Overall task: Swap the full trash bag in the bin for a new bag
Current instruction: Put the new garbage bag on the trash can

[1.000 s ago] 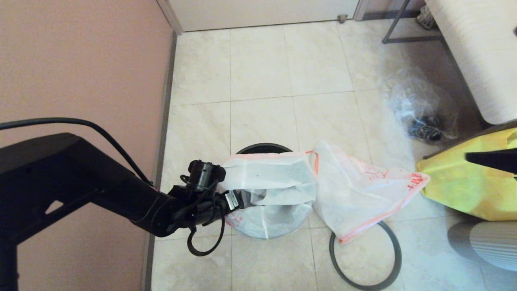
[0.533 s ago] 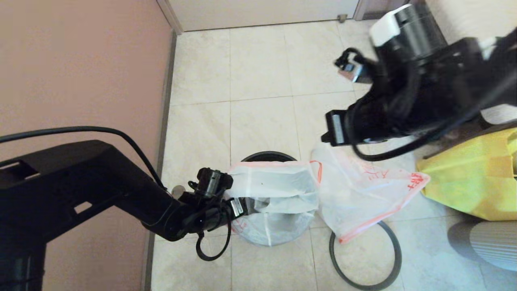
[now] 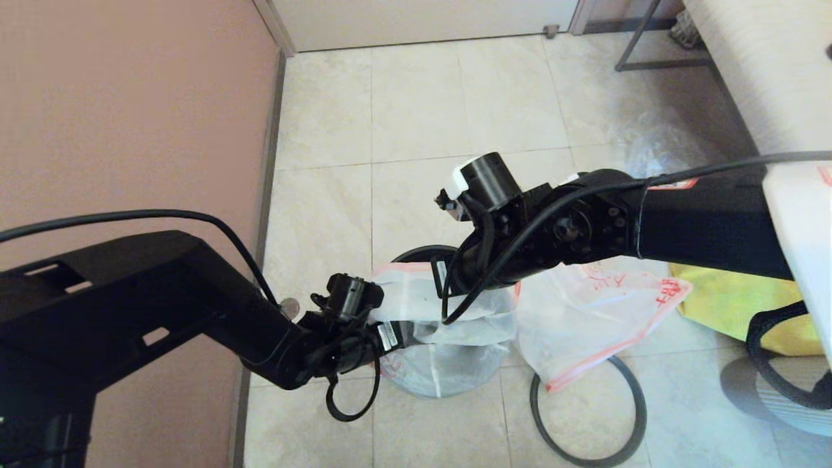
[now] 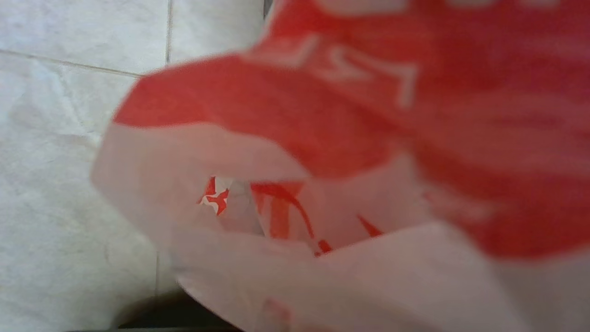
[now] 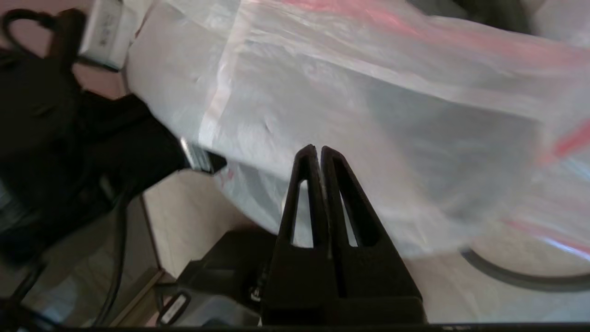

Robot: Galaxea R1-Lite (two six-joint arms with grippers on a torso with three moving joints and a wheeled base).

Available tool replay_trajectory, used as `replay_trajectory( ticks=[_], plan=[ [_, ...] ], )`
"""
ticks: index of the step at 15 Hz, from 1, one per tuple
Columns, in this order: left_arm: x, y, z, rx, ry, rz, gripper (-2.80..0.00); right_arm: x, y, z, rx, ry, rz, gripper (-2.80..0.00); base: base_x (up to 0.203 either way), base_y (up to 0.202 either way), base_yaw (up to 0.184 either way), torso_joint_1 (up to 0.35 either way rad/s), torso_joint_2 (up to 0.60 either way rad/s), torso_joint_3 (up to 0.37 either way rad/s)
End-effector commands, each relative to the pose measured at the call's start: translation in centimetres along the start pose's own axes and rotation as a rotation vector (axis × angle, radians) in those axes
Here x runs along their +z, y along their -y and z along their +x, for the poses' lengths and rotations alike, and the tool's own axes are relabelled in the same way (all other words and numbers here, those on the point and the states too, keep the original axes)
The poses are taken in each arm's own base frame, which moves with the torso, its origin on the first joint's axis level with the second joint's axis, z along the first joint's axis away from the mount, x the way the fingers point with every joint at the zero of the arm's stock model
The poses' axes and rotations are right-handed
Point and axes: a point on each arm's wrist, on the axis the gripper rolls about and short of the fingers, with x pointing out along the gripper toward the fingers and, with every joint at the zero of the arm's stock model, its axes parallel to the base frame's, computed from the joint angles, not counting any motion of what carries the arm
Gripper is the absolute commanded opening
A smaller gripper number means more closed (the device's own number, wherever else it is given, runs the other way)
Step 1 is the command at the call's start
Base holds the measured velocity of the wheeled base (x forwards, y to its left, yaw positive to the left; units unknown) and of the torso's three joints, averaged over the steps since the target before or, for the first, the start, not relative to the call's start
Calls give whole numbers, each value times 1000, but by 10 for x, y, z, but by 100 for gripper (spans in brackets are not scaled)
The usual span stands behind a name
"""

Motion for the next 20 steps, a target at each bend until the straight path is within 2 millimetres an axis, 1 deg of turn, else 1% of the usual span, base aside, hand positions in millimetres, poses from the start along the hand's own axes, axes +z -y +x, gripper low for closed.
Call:
replay_trajectory(
  ticks=[1, 3, 5, 7, 10, 11, 14, 16, 18, 20],
  plan=[
    [-4, 0, 3, 5, -11, 1, -280, -3, -1, 10, -1, -8, -1, 0, 0, 0, 0, 0, 0, 0],
    [-7, 2, 1, 7, -11, 9, -280, -1, -3, 19, 15, 37, -1, 0, 0, 0, 0, 0, 0, 0],
    [-10, 5, 0, 15, -5, 18, -280, -4, -3, 31, 13, 40, -2, 0, 0, 0, 0, 0, 0, 0],
    [-11, 6, 0, 11, -8, 23, -280, -5, 1, 37, 3, 35, 9, 0, 0, 0, 0, 0, 0, 0],
    [-11, 6, 1, 12, -7, 21, -280, -3, 4, 39, -2, 47, 55, 0, 0, 0, 0, 0, 0, 0],
    [-11, 6, 1, 12, -7, 22, -280, -2, 10, 40, -12, 46, 66, 0, 0, 0, 0, 0, 0, 0],
    [-11, 6, 1, 12, -7, 21, -280, -2, 12, 41, -16, 39, 105, 0, 0, 0, 0, 0, 0, 0],
    [-11, 6, 0, 11, -6, 21, -280, -4, 17, 45, -29, 26, 147, 0, 0, 0, 0, 0, 0, 0],
    [-11, 6, 0, 13, -6, 21, -280, -3, 21, 48, -31, 35, 204, 0, 0, 0, 0, 0, 0, 0],
    [-11, 6, 0, 13, -5, 21, -280, -5, 22, 50, -38, 16, 317, 0, 0, 0, 0, 0, 0, 0]
  ],
)
